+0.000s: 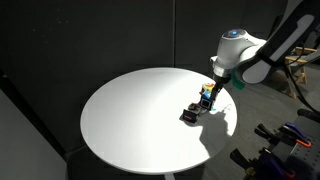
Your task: Move the middle square toy backwards then flip it over to the left.
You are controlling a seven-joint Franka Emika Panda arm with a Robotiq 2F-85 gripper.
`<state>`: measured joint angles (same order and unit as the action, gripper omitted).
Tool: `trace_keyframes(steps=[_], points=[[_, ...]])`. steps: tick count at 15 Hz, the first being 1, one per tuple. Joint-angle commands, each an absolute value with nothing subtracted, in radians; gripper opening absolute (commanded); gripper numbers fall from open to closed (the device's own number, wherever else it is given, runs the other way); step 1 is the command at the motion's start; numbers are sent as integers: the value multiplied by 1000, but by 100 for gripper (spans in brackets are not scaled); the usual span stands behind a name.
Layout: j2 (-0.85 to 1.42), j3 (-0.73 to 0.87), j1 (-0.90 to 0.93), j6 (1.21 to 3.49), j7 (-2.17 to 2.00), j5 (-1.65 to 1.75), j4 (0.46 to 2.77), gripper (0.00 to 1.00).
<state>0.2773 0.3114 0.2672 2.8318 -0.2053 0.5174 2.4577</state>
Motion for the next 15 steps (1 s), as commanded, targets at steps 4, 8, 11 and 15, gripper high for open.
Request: trace_keyframes(steps=[4, 8, 11, 15], points=[[247, 136, 81, 2753, -10, 322, 2418, 100], [239, 70, 19, 2714, 89, 221, 2396, 100], [238, 38, -12, 2669, 148, 157, 2374, 100], [250, 37, -27, 2638, 160, 140, 2346, 100]])
